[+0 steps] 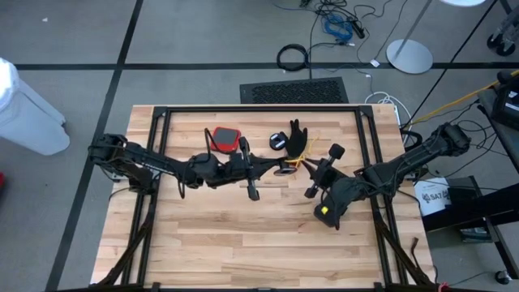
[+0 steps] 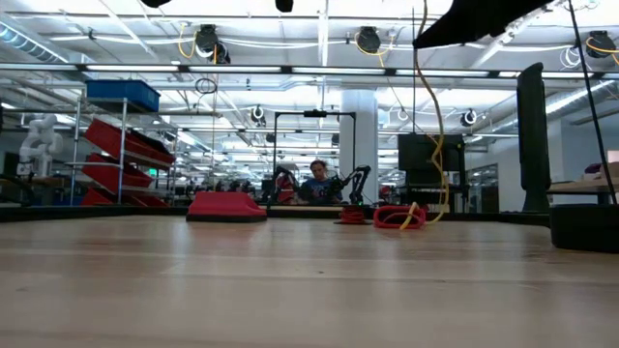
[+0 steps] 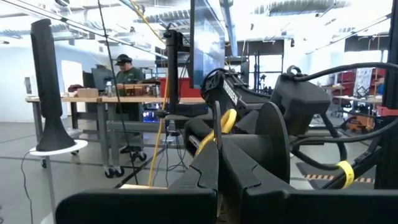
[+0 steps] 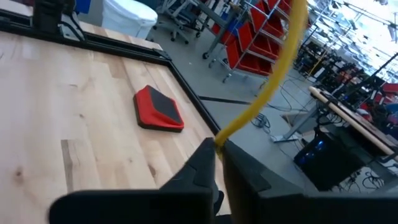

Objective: Coil cords
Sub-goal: Coil the yellow wire onto spool

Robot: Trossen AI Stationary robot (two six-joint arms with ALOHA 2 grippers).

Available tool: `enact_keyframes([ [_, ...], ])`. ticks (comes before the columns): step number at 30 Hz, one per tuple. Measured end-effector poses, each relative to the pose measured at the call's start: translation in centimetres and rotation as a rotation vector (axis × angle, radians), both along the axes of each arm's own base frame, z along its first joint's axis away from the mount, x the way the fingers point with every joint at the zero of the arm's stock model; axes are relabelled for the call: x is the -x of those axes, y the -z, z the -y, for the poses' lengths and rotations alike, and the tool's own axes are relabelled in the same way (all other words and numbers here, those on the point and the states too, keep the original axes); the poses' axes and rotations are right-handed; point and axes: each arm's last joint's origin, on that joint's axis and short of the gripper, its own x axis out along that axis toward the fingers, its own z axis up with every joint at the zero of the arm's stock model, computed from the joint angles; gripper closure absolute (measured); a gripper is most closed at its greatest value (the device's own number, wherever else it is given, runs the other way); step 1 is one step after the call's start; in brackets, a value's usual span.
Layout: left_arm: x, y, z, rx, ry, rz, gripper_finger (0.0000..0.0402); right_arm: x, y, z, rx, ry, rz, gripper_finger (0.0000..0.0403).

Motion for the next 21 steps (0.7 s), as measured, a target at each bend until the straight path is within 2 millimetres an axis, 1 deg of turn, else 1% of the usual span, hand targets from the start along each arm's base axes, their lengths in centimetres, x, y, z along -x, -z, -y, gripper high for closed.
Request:
enact_keyframes([
  [2,0.0,0.0,0.0,0.001,0.0,0.003,0.0402,0.0,-0.1,0.0,0.009,-0.003,-0.003,0.0398],
  [12,0.3,-0.8,-0.1,0.009,-0.011,0.085,0.0402,-0.2,0.0,-0.1,-0.007,-0.002,0.011,0.0402],
  [15,0.4,-1.0,-0.1,-0.008,-0.037,0.107,0.0402,-0.9,0.5,-0.2,-0.023,-0.028,0.009,0.0402],
  [21,0.3,-1.0,-0.3,-0.05,-0.113,0.092,0.0402,-3.5,1.7,-0.4,-0.033,-0.092,0.03,0.0403],
])
